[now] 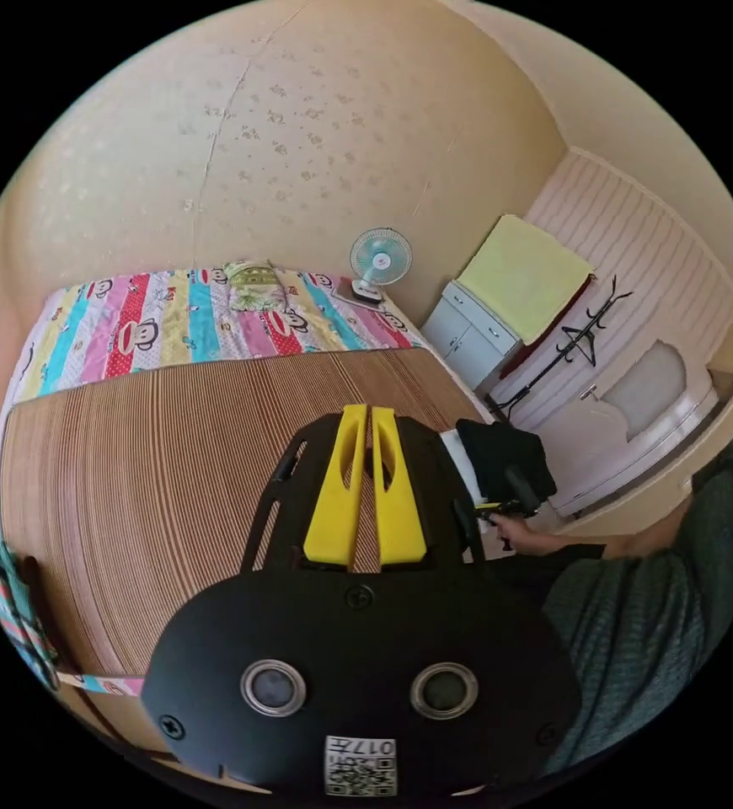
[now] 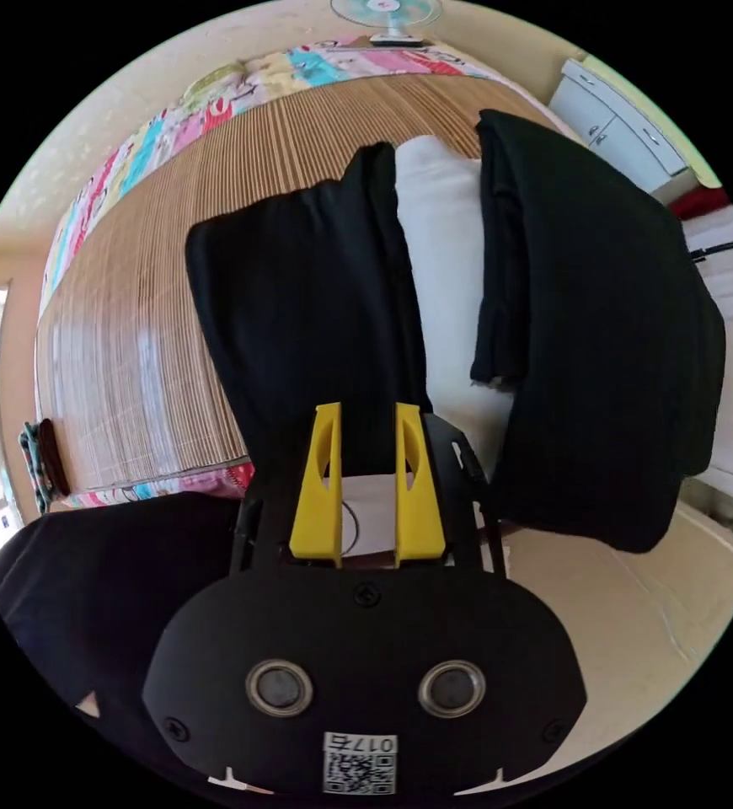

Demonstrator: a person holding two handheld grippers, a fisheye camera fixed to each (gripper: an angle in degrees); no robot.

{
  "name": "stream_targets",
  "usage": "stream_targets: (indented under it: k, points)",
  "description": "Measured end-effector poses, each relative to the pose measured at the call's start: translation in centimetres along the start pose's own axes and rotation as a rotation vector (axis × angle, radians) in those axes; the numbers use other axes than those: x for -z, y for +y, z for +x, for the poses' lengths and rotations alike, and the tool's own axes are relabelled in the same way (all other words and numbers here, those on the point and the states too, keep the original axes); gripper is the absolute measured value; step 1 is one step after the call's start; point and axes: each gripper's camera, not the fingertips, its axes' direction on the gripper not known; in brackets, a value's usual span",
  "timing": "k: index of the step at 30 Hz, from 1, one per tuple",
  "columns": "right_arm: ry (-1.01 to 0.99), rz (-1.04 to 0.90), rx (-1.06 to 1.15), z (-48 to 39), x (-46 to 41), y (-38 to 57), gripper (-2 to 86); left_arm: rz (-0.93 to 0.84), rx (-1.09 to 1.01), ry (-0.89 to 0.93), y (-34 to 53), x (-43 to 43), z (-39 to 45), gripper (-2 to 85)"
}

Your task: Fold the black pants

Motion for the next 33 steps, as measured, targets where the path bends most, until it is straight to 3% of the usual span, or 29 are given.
stream_targets:
  k: [6,8,13,15,18,20,28,31,33]
  points:
    - [-0.226,-0.204,-0.157,4.5,-0.5,-4.1,6.8,0.05,0.258,0.065,-1.4,4.0,-5.3,-1.0]
    - [-0.296,-0.14,-0.109,4.7,2.1,-3.6,4.5,0.071,0.308,0.104,-1.9,4.5,-6.5,-1.0]
    - [-0.838,0.201,0.205,0.3,12.9,0.0,3.2,0.115,0.425,0.278,-3.8,4.0,-10.1,-1.0]
    - [-0.881,0.176,0.33,-2.5,14.9,-0.1,3.1,0.114,0.468,0.338,-5.0,3.3,-11.6,-1.0]
    - [-0.761,0.065,0.544,-6.3,16.7,-0.1,2.8,0.103,0.503,0.415,-6.5,2.4,-13.1,-1.0]
    - [-0.744,0.114,0.597,-6.6,18.8,0.9,2.5,0.089,0.516,0.458,-7.3,2.0,-13.8,-1.0]
    - [-1.203,0.54,0.649,-2.1,35.2,2.8,1.3,0.066,0.543,0.519,-8.7,2.5,-16.6,-1.0]
    - [-1.206,0.624,0.812,-4.2,40.0,2.8,1.4,0.064,0.541,0.52,-9.3,2.6,-17.7,-1.0]
    - [-1.16,0.577,0.813,-6.3,40.4,1.3,1.6,0.068,0.543,0.513,-9.5,2.5,-18.4,-1.0]
